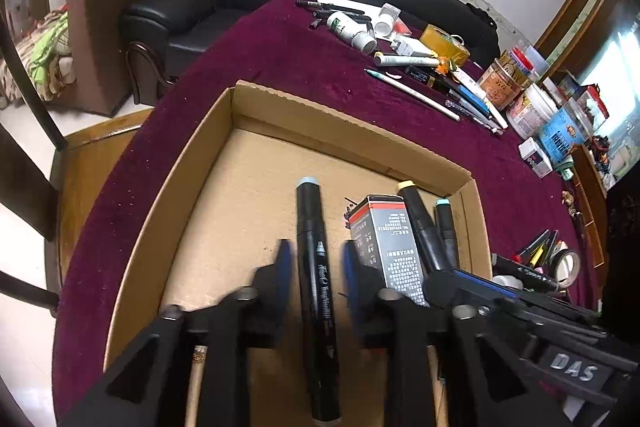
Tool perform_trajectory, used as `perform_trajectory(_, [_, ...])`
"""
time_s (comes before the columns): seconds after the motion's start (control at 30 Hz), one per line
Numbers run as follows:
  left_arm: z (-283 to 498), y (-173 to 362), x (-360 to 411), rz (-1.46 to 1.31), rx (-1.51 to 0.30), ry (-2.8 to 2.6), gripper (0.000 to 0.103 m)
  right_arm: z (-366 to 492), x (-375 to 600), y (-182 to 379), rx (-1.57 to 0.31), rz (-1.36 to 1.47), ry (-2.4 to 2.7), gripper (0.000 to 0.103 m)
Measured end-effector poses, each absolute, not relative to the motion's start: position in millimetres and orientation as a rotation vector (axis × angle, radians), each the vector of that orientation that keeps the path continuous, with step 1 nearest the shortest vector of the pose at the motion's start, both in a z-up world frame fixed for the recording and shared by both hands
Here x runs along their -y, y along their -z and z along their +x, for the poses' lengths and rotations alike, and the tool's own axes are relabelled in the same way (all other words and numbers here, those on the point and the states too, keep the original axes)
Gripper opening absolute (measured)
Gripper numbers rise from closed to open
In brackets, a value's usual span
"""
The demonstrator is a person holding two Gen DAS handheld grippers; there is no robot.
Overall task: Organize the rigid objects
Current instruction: 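Lower both held markers into the cardboard tray and open both tools, then grasp another black marker with the left tool while the right tool grasps the white glue bottle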
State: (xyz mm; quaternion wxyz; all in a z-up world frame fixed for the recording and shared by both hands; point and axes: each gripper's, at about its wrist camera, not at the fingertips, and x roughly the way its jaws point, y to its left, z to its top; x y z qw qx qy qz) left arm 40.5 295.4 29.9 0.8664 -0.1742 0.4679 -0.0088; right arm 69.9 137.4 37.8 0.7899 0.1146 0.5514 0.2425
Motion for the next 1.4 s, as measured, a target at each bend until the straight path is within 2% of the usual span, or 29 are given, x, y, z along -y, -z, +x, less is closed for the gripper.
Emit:
perform_trajectory(0.03, [40.5,-30.8,-296.6,-0.381,-0.973,0.026,0.054,70.0,-138.4,-37.6,-1.18,0.239,-0.521,0.017])
perform_trajectory(0.07, [39.5,-31.9,-298.5,-0.396,-0.965,0.027,0.054,69.8,-140.3,-38.3,-1.17,0.228,-0.52,0.018])
perform_trajectory(0.2, [30.8,-41.1,-307.5,-0.458,-0.944,0.032,0.055,70.1,-140.6,-46.0,-1.113,0.165,-0.487,0.042])
perform_trajectory(0.3, [12.5,-60.5,-307.2,-0.45,-0.892,0.008,0.056,64.1,-126.5,-60.5,-1.071,0.184,-0.503,0.044])
perform_trajectory(0.4, [-8.3,-81.0,-298.4,-0.446,-0.83,0.009,0.07,50.8,-101.5,-85.4,-0.982,0.167,-0.502,0.046])
perform_trajectory(0.47, [-20.5,-92.1,-288.9,-0.453,-0.8,0.025,0.073,38.1,-81.9,-100.9,-0.901,0.13,-0.484,0.055])
perform_trajectory(0.6, [-36.6,-108.1,-257.0,-0.462,-0.777,0.126,0.078,7.8,-20.9,-121.8,-0.719,0.066,-0.378,0.081])
perform_trajectory(0.63, [-39.8,-109.9,-246.1,-0.458,-0.775,0.149,0.08,1.3,3.4,-122.0,-0.679,0.054,-0.328,0.082])
perform_trajectory(0.8, [-36.9,-97.5,-180.8,-0.393,-0.839,0.243,0.081,-2.3,101.8,-105.0,-0.629,0.092,-0.098,0.082])
perform_trajectory(1.03, [-2.8,-67.1,-95.3,-0.294,-0.987,0.318,0.081,2.6,220.8,-61.0,-0.605,0.368,0.074,0.082])
perform_trajectory(1.4, [80.5,-26.0,-19.1,0.001,-1.055,0.266,0.081,5.4,238.1,-46.6,-0.66,0.486,0.02,0.082])
